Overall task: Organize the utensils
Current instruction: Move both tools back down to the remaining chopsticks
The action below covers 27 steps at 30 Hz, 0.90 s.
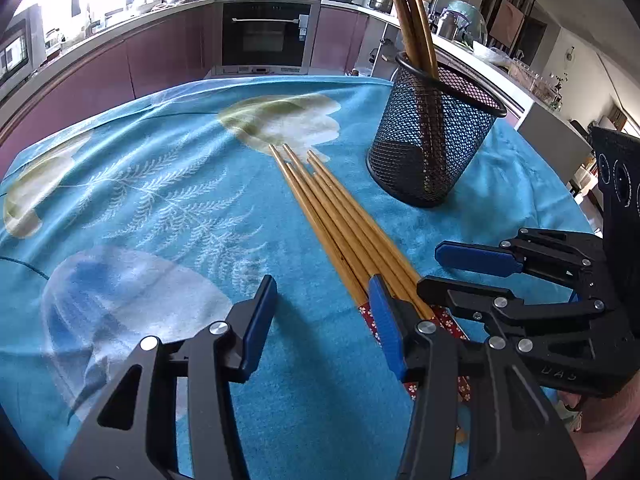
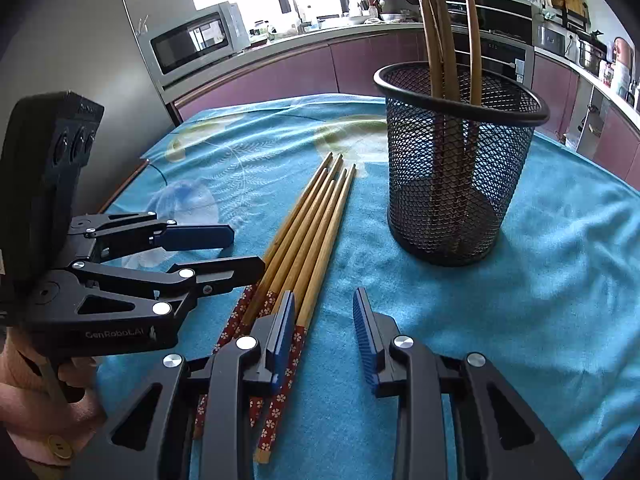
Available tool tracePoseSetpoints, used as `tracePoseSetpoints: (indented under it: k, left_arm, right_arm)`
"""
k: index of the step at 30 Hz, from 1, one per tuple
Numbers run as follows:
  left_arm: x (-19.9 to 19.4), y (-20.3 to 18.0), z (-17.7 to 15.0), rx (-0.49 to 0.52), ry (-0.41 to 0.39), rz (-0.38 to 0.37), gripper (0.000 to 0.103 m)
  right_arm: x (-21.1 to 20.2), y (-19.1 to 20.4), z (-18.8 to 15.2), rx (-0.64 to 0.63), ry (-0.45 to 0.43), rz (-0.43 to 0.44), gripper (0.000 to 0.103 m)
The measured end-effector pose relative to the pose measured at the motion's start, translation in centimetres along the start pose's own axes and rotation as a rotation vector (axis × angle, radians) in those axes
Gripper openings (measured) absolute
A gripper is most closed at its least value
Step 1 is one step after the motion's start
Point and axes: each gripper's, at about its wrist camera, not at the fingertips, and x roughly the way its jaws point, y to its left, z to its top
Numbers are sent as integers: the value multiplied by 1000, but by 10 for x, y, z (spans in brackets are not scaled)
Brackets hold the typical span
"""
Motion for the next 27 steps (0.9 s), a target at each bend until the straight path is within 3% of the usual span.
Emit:
tracePoseSetpoints:
  k: [10,20,27]
  left_arm:
    - [3,1,0,20,5,11,44]
    - [-1,9,-4,-10,10,7,31]
    - [6,7,3,6,19,33,31]
  right_arm:
    - [3,-3,0,-4,9,-33,28]
    - [4,-3,1,-18,14,-53,28]
    - [12,4,9,-46,17,-82,27]
